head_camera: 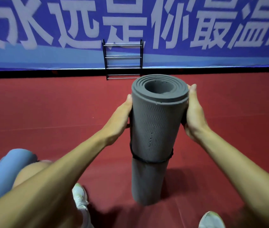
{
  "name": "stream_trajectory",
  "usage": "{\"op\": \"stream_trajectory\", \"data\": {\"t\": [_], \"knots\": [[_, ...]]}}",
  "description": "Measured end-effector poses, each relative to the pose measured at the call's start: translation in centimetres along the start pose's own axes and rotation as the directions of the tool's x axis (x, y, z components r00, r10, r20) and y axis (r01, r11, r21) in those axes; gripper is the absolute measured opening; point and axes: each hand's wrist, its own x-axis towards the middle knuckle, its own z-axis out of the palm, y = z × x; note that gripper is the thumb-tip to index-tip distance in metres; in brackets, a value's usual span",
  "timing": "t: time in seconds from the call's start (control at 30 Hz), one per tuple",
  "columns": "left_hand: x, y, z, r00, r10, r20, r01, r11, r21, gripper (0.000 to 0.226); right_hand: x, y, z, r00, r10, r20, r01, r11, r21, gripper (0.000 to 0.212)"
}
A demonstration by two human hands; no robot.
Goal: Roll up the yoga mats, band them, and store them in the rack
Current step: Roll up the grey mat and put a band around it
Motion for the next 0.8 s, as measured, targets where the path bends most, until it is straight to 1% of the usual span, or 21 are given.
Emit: {"op": "stream_trajectory", "data": {"t": [0.03, 0.07, 0.1, 0.17, 0.23, 0.27, 0.3, 0.33, 0.37, 0.43, 0.47, 0.5, 0.53, 0.57, 0.7, 0.8], "knots": [[0.0, 0.0, 0.2, 1.000, 0.022, -0.007, -0.022, 0.999, 0.028, 0.054, -0.4, 0.2, -0.1, 1.000, 0.000, -0.024, -0.001, 1.000, -0.017, 0.074], [0.0, 0.0, 0.4, 0.999, 0.046, -0.010, -0.046, 0.998, 0.048, 0.052, -0.7, 0.4, -0.4, 0.998, -0.005, -0.069, 0.003, 0.999, -0.034, 0.074], [0.1, 0.0, 0.4, 0.997, 0.078, -0.008, -0.077, 0.994, 0.075, 0.048, -1.0, 0.2, -0.5, 0.990, -0.014, -0.141, 0.008, 0.999, -0.038, 0.067], [0.2, -0.2, 0.4, 0.985, 0.172, 0.008, -0.169, 0.957, 0.235, 0.046, -1.3, -0.5, -0.9, 0.951, -0.084, -0.297, 0.070, 0.996, -0.056, 0.044], [0.2, -0.5, 0.3, 0.968, 0.250, 0.025, -0.238, 0.883, 0.404, 0.050, -1.8, -1.8, -0.8, 0.902, -0.207, -0.378, 0.163, 0.976, -0.146, 0.034], [0.2, -0.6, 0.2, 0.962, 0.273, 0.009, -0.248, 0.858, 0.451, 0.048, -2.0, -2.1, -0.8, 0.884, -0.252, -0.393, 0.195, 0.964, -0.178, 0.032], [0.2, -0.7, 0.0, 0.957, 0.291, -0.020, -0.247, 0.845, 0.475, 0.045, -2.4, -2.2, -0.7, 0.881, -0.286, -0.378, 0.224, 0.954, -0.199, 0.030], [0.2, -0.6, -0.1, 0.952, 0.301, -0.055, -0.236, 0.836, 0.496, 0.043, -3.1, -2.3, -0.6, 0.886, -0.323, -0.334, 0.256, 0.939, -0.229, 0.036], [0.3, -0.5, -0.2, 0.947, 0.308, -0.087, -0.221, 0.825, 0.520, 0.042, -4.1, -2.4, -0.5, 0.893, -0.378, -0.243, 0.307, 0.908, -0.284, 0.053], [0.4, -0.4, -0.5, 0.933, 0.332, -0.140, -0.213, 0.821, 0.530, 0.042, -6.0, -2.4, 0.1, 0.885, -0.465, -0.004, 0.430, 0.823, -0.372, 0.100], [0.5, -0.3, -0.7, 0.926, 0.342, -0.158, -0.216, 0.825, 0.523, 0.043, -6.6, -2.4, 0.4, 0.875, -0.480, 0.067, 0.465, 0.790, -0.400, 0.116], [0.6, -0.2, -0.8, 0.922, 0.349, -0.168, -0.219, 0.827, 0.518, 0.045, -6.8, -2.3, 0.6, 0.869, -0.485, 0.098, 0.478, 0.769, -0.424, 0.127], [0.7, 0.0, -0.8, 0.918, 0.356, -0.174, -0.222, 0.827, 0.517, 0.046, -6.7, -2.2, 0.8, 0.869, -0.484, 0.100, 0.476, 0.765, -0.435, 0.131], [0.9, 0.3, -0.8, 0.915, 0.364, -0.176, -0.228, 0.824, 0.519, 0.046, -6.5, -2.1, 0.8, 0.877, -0.473, 0.086, 0.460, 0.771, -0.440, 0.130], [1.7, 2.2, -0.2, 0.883, 0.418, -0.212, -0.248, 0.800, 0.546, 0.044, -5.0, -2.6, -0.2, 0.884, -0.462, 0.077, 0.451, 0.796, -0.404, 0.116], [2.3, 2.3, -0.1, 0.857, 0.432, -0.283, -0.252, 0.828, 0.501, 0.047, -3.9, -2.8, -1.3, 0.913, -0.393, 0.111, 0.406, 0.850, -0.335, 0.109]]}}
